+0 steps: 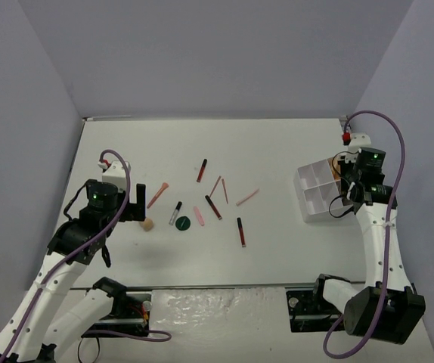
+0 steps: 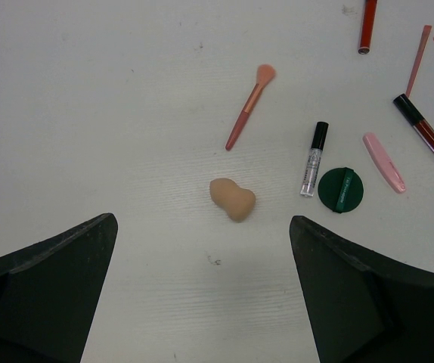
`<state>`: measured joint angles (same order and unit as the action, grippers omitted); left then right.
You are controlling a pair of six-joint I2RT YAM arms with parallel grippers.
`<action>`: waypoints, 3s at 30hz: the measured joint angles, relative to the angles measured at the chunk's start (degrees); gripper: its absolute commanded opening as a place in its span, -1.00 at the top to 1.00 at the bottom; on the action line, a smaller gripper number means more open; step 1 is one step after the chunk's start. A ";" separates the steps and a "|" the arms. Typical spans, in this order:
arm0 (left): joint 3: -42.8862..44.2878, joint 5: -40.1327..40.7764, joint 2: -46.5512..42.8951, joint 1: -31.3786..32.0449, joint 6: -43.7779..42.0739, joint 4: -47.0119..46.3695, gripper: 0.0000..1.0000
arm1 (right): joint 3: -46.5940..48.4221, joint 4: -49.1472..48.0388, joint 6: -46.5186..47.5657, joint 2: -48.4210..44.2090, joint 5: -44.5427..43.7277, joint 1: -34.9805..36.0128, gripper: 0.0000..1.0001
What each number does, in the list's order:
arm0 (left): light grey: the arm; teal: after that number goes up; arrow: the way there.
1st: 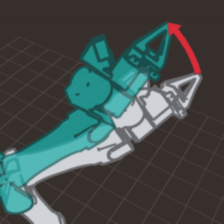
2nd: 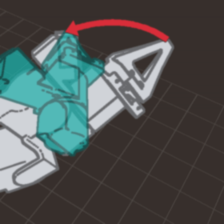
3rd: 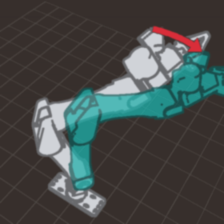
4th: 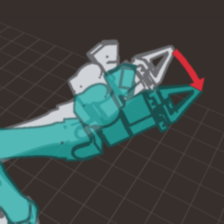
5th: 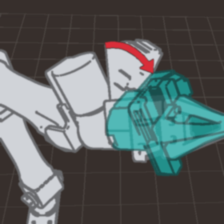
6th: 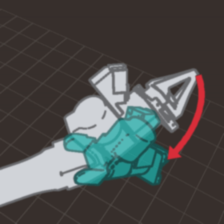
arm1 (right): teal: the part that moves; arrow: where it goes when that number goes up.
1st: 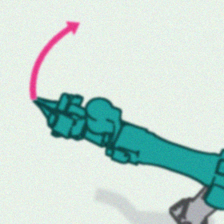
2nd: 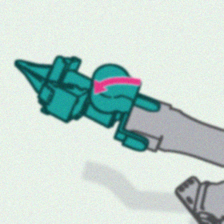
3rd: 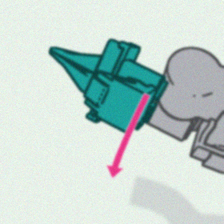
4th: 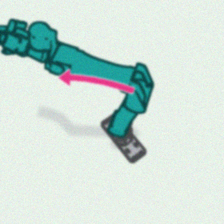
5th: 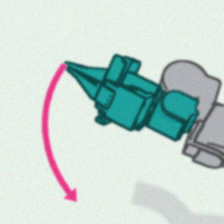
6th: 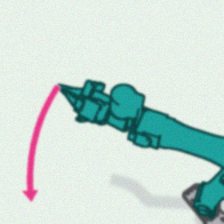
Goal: Organize the makeup
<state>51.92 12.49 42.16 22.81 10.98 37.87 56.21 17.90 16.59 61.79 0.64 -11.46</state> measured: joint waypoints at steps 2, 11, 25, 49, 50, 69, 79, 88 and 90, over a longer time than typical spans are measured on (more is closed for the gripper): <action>0.00 0.00 -0.08 0.00 -0.04 0.00 -0.94 | -0.84 -0.39 0.08 0.36 0.05 -0.22 1.00; 0.00 0.01 -0.32 0.00 -0.08 0.00 -0.94 | -2.57 -2.07 -0.03 0.44 0.70 -1.02 0.67; -0.20 0.24 -0.38 0.00 -0.13 -0.15 -0.94 | -2.64 -3.54 -2.25 2.41 2.06 -2.12 -0.21; -0.38 4.59 3.62 -0.98 0.22 -0.84 -0.94 | 4.31 -2.94 -26.61 8.60 -5.84 44.34 -0.55; -0.54 4.88 3.75 -1.06 0.23 -0.89 -0.94 | 3.80 -3.98 -27.17 10.85 -6.13 46.16 -0.54; -1.18 7.10 6.81 -1.46 0.24 -1.31 -0.94 | 14.19 -14.37 -27.92 44.99 -2.84 54.69 0.21; -1.18 7.08 7.49 -2.18 0.23 -1.32 -0.94 | 18.70 -15.04 -27.27 50.86 -1.47 56.89 0.35; -1.18 7.06 7.69 -2.32 0.24 -1.31 -0.94 | 19.56 -15.31 -27.78 53.63 -2.18 57.75 0.51; -1.18 7.06 7.67 -2.32 0.24 -1.31 -0.94 | 19.58 -15.33 -28.02 53.77 -2.71 57.91 0.63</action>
<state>50.74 19.55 49.83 20.49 11.22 36.56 75.78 2.57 -11.43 115.57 -2.07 46.45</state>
